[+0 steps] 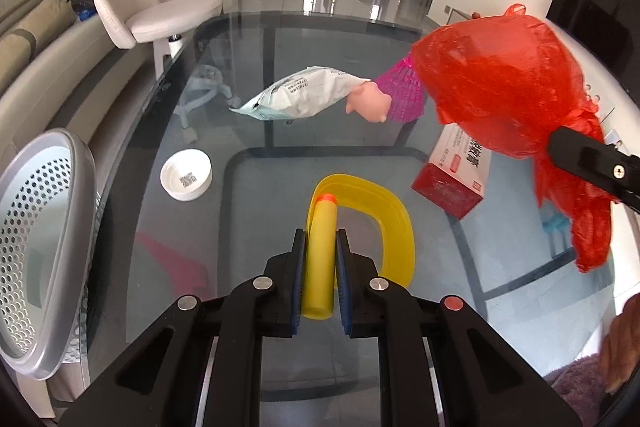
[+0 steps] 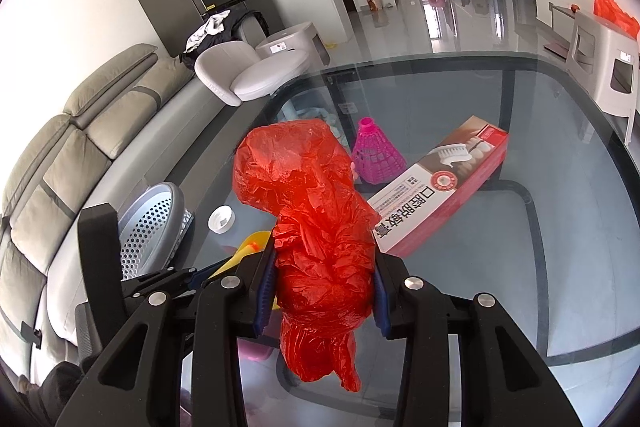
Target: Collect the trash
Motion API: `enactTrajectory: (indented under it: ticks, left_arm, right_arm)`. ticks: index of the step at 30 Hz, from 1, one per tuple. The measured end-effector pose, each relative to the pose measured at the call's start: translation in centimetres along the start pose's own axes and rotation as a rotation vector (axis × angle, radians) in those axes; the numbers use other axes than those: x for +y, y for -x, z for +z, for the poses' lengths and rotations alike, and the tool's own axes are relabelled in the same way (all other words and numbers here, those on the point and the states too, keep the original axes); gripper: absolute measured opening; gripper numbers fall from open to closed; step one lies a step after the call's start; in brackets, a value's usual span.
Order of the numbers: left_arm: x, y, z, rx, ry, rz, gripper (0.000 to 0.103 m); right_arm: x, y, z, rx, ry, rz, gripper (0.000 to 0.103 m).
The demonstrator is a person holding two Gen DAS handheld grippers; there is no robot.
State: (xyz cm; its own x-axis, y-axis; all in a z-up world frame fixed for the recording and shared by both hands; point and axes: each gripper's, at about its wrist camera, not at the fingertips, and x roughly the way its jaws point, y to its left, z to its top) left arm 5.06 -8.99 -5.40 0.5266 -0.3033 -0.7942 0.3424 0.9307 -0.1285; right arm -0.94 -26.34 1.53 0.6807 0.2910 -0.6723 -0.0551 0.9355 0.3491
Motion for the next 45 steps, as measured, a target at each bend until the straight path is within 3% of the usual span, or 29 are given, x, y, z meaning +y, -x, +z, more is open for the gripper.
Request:
enactTrajectory:
  ticks: [21, 34, 36, 45]
  left_arm:
    - [2.6, 3.4, -0.6, -0.064, 0.029, 0.001, 0.018]
    - [3.6, 3.4, -1.3, -0.026, 0.026, 0.018, 0.019]
    - [3.3, 3.5, -1.5, -0.027, 0.012, 0.023, 0.024]
    - [2.2, 3.4, -2.3, -0.003, -0.051, 0.032, 0.025]
  right_arm:
    - [1.3, -0.9, 0.1, 0.006, 0.029, 0.014, 0.038]
    - [1.6, -1.3, -0.1, 0.010, 0.029, 0.019, 0.038]
    - [1.6, -1.4, -0.1, 0.011, 0.031, 0.020, 0.038]
    - [1.8, -1.4, -0.1, 0.012, 0.034, 0.031, 0.038]
